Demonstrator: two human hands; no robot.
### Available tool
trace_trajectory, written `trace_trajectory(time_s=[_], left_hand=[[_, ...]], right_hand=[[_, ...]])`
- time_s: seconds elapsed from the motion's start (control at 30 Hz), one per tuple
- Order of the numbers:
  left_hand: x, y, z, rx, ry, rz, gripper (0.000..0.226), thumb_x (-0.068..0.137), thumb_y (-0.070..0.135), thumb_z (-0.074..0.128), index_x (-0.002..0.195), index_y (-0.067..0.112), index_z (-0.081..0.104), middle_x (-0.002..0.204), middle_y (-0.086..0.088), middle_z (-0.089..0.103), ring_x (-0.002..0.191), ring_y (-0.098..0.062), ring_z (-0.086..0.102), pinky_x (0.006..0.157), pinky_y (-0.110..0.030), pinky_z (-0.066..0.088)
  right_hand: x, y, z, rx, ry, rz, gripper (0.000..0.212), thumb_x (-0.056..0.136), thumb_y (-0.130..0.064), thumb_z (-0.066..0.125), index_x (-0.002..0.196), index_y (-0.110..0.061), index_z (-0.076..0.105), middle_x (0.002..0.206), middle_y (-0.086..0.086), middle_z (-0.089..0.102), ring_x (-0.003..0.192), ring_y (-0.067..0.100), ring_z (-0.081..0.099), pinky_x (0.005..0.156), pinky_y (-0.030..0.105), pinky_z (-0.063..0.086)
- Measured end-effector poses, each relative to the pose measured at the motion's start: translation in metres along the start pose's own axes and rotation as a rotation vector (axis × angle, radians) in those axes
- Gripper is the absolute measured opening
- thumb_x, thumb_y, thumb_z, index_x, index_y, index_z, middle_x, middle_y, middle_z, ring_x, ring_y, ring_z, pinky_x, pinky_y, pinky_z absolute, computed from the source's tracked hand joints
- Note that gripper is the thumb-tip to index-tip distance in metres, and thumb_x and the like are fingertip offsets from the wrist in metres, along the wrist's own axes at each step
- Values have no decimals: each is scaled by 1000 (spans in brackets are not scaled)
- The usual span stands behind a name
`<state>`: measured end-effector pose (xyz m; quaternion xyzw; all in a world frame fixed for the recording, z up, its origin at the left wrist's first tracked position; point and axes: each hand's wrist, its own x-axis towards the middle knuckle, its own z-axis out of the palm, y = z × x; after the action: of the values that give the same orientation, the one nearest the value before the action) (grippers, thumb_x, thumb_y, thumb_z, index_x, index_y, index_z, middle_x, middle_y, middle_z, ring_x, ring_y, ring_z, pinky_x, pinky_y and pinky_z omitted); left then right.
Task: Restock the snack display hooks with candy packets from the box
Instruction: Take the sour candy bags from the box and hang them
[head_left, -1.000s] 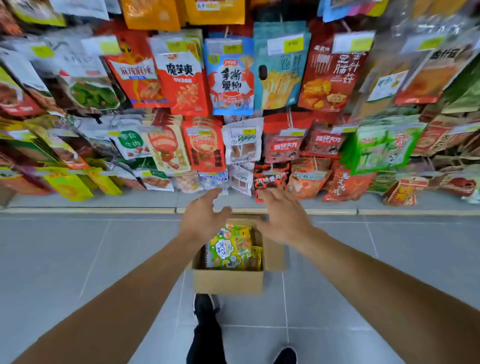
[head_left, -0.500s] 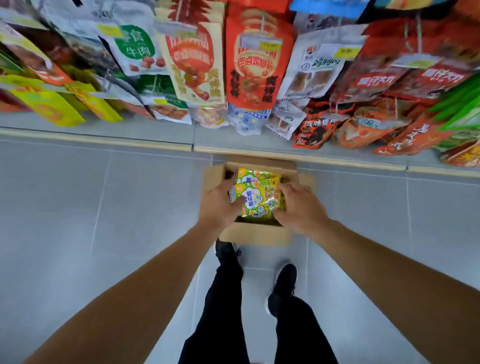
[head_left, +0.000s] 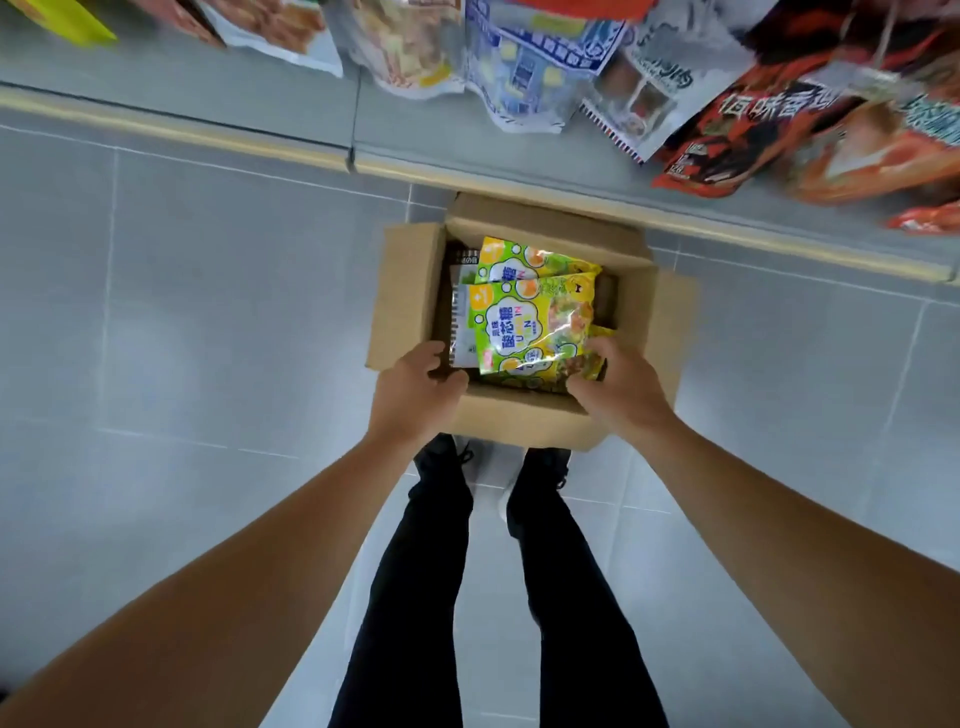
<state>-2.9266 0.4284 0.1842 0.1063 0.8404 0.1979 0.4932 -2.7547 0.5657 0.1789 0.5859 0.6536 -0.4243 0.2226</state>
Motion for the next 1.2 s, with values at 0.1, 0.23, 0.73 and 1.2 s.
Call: trace_trajectory(time_s=[0.1,0.23,0.73,1.2], left_hand=[[46,-13,37,0,-12,-9,43,88,23,61,130,24,57,130,3,63,112,-15,58,80,-15,36],[115,-34,87,-13,-32,-33,50,88,30,64,136,22,54,133,1,61,117,-15,58,88,-20,41],[275,-110,198,-118,2,-154,20,77,25,70,93,13,69,85,2,71,85,-21,68,77,-34,55],[224,-42,156,236,104,542,15,91,5,54,81,11,46,64,-9,46,61,-31,35,54,-32,26]], right_hand=[[57,27,20,52,3,44,55,87,-23,62,140,-22,48,136,3,52,114,23,54,82,27,38],[128,62,53,101,-21,90,55,88,-27,62,141,-23,46,129,1,55,101,18,51,81,28,37],[301,143,128,412,66,268,72,79,-36,69,145,-30,41,139,-3,53,117,21,54,86,30,41],[254,111,94,187,231,-195,97,72,-19,80,153,-23,27,154,5,32,140,19,35,111,24,26]])
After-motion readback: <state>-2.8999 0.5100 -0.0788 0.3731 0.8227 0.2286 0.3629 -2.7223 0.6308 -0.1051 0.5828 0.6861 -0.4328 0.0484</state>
